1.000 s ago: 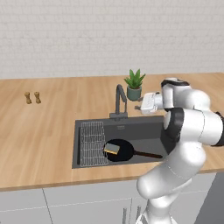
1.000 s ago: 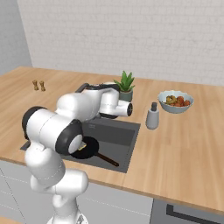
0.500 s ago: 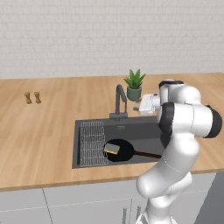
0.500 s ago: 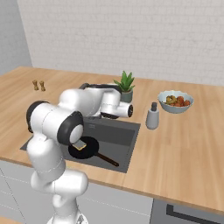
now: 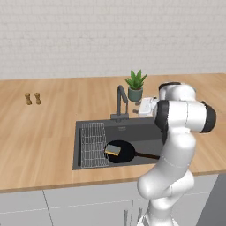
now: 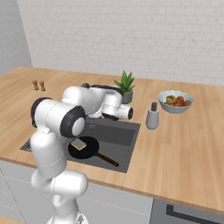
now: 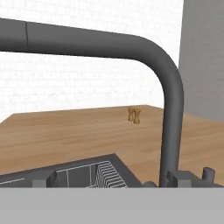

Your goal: Pick the pan and sponge and place them into the sink. Then turn on the water.

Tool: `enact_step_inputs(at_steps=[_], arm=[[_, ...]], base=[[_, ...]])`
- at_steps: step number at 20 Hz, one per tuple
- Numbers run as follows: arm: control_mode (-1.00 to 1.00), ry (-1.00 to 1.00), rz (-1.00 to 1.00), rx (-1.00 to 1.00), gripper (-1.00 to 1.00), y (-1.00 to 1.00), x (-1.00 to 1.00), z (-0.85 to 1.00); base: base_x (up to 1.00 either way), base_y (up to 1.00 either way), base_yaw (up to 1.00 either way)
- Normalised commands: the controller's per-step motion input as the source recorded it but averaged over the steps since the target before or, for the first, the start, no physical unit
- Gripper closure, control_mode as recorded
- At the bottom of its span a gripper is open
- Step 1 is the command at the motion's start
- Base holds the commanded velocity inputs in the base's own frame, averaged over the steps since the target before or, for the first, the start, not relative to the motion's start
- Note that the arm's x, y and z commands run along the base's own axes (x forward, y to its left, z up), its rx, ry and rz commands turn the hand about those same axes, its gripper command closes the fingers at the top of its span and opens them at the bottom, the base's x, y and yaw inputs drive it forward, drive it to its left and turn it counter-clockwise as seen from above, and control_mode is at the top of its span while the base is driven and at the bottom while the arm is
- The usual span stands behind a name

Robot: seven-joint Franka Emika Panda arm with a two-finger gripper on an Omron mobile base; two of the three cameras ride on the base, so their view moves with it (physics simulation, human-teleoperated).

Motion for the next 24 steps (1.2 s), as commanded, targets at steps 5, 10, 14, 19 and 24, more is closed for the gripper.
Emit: enact_step_inputs(at_steps=[5, 10, 14, 19, 24], arm=[[-1.00, 0.00, 0.00, 0.05, -1.00, 0.00, 0.19, -0.10], [-1.00, 0.00, 0.00, 0.04, -1.00, 0.00, 0.33, -0.06], [-1.00, 0.00, 0.00, 0.04, -1.00, 0.00, 0.38, -0.09], [-1.00, -0.01, 0.00, 0.03, -1.00, 0.00, 0.22, -0.16], [-1.00, -0.05, 0.00, 0.02, -1.00, 0.00, 0.18, -0.19]], base=[[0.00, 0.00, 0.00], [0.00, 0.00, 0.00], [0.00, 0.00, 0.00], [0.00, 0.00, 0.00], [0.00, 0.00, 0.00]])
